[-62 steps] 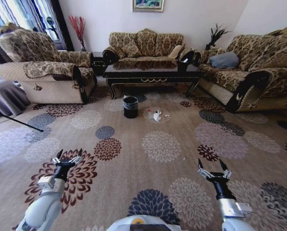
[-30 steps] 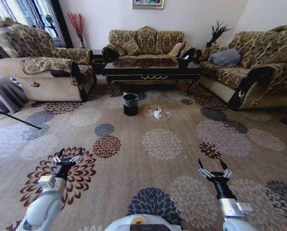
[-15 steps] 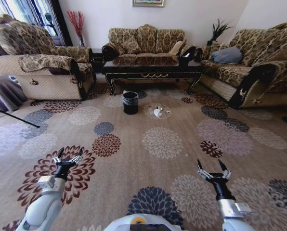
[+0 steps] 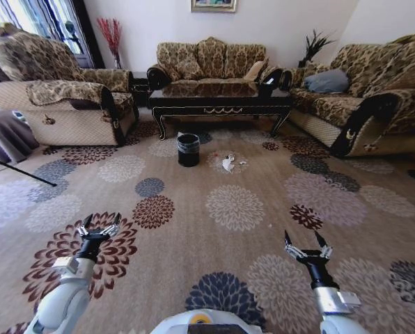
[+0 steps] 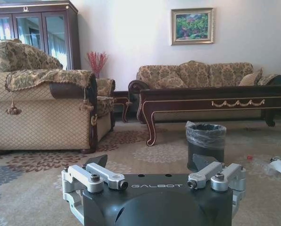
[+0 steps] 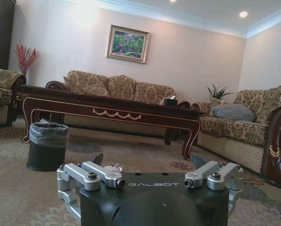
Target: Move to the front of the table and pick up the trash from the floor, then place it into the trash bin.
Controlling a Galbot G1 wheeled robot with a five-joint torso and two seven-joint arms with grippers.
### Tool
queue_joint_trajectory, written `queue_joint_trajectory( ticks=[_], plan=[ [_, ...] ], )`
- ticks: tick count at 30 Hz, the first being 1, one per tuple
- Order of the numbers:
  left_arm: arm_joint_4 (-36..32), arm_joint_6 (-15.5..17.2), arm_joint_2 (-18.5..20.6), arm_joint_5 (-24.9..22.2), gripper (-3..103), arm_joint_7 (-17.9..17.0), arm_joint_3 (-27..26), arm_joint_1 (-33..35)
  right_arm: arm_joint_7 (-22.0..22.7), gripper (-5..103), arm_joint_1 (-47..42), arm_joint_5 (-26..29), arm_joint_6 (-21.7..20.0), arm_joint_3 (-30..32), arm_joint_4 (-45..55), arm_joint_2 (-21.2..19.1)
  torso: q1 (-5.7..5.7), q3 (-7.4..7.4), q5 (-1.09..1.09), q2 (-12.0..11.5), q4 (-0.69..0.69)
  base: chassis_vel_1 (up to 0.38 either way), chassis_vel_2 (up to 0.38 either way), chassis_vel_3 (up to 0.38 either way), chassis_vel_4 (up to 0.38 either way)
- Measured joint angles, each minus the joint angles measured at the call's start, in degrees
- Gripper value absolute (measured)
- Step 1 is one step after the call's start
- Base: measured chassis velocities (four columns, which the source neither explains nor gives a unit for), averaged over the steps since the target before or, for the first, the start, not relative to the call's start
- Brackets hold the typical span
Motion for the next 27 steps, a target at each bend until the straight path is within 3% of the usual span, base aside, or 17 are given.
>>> queue_joint_trajectory(
  ticks=[5,11,13,14,17,27],
  plan=[
    [-2.18,3.37,0.01,-0.43,100,-3.07,0.54,0.48,0.37,100,0.24,0.13,-0.12,-0.04,-0.04,-0.12,0.00,-0.28,0.02,0.00,-0.01,-0.193,0.200,0.200,-0.187],
    [-2.37,3.88,0.01,-0.34,100,-3.89,0.94,-0.10,0.50,100,0.49,0.13,-0.23,-0.29,-0.09,-0.14,0.00,-0.30,-0.01,0.00,-0.02,-0.265,0.273,0.260,-0.281],
    [-1.65,2.24,0.03,-0.10,100,-3.54,0.97,-0.48,0.51,100,0.57,0.12,-0.29,-0.36,-0.16,-0.14,0.00,-0.30,0.02,0.00,-0.01,-0.318,0.345,0.318,-0.338],
    [-0.34,-1.68,0.01,1.17,100,-1.45,0.82,-0.85,0.51,100,0.68,0.12,-0.31,-0.41,-0.30,-0.16,0.00,-0.28,0.01,0.00,0.00,-0.337,0.379,0.333,-0.357],
    [0.37,-3.55,0.00,1.38,100,0.03,0.67,-1.00,0.52,100,0.79,0.07,-0.33,-0.53,-0.47,-0.21,0.00,-0.24,-0.02,0.00,-0.01,-0.343,0.378,0.345,-0.358],
    [0.37,-4.22,0.97,1.69,100,3.46,0.68,-1.99,0.66,100,1.34,-0.05,-0.66,-1.03,-0.62,-0.56,0.00,-0.14,0.04,0.00,0.02,-0.376,0.361,0.380,-0.356]
  ],
)
